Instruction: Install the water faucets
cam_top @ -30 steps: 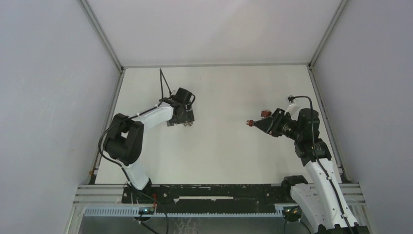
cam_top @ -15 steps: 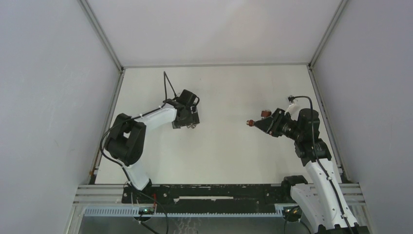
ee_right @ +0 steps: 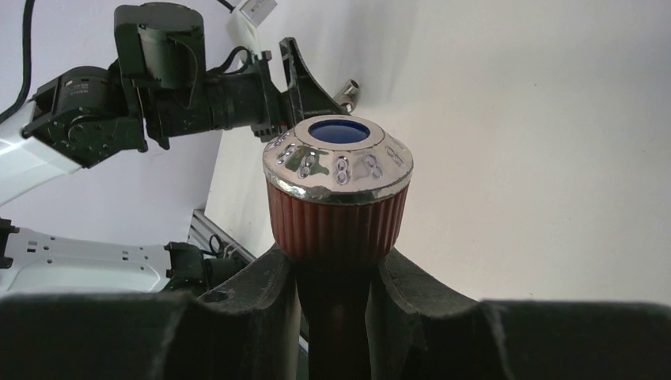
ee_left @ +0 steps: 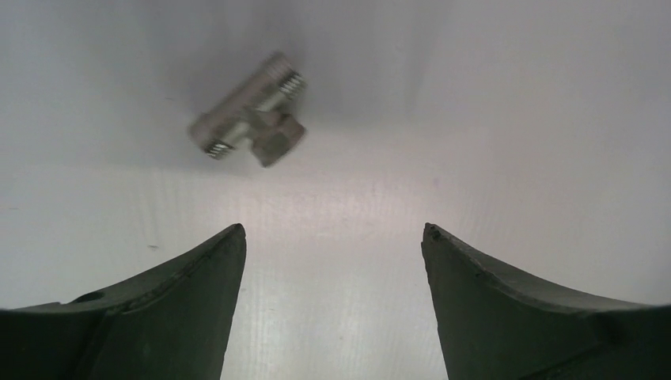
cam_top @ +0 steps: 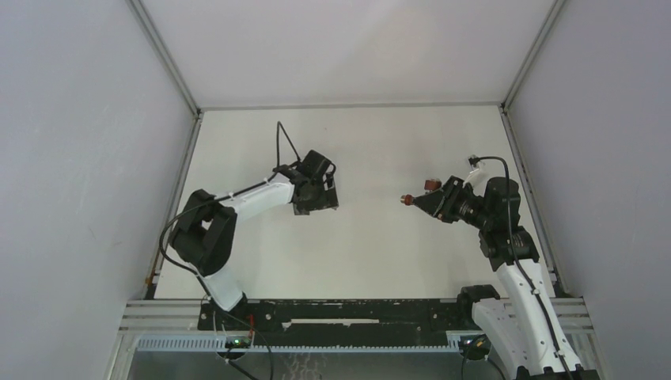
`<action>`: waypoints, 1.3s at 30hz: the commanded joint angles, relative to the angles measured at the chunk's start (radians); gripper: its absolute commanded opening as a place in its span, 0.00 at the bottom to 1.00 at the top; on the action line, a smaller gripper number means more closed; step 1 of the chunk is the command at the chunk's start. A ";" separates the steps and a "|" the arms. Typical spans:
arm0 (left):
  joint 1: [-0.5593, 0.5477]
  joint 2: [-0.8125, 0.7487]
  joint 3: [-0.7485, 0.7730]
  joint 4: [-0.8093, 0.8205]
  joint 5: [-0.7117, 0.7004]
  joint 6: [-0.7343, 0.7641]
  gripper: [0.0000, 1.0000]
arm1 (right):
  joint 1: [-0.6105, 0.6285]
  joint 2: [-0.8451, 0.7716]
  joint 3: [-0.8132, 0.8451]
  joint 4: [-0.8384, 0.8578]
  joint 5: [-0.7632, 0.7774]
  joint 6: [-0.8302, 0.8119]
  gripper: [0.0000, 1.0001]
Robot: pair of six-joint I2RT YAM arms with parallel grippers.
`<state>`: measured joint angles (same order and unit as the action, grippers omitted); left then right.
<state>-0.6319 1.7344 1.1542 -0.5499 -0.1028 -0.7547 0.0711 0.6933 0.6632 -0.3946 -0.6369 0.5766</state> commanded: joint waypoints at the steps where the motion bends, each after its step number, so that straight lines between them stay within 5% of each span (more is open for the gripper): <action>1: 0.093 -0.046 0.072 -0.076 -0.108 0.089 0.82 | -0.005 -0.020 0.047 0.020 -0.005 -0.017 0.00; 15: 0.214 0.103 0.151 -0.136 -0.146 0.025 0.71 | -0.005 -0.037 0.047 0.000 0.003 -0.024 0.00; 33: -0.015 0.039 0.072 -0.048 0.053 -0.104 0.71 | -0.005 -0.005 0.047 0.034 -0.004 -0.017 0.00; 39: -0.038 -0.001 0.106 -0.071 0.024 0.017 0.75 | -0.005 -0.011 0.047 0.030 -0.004 -0.018 0.00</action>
<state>-0.6693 1.8095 1.2232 -0.6201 -0.0708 -0.8192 0.0711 0.6922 0.6632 -0.4080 -0.6369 0.5701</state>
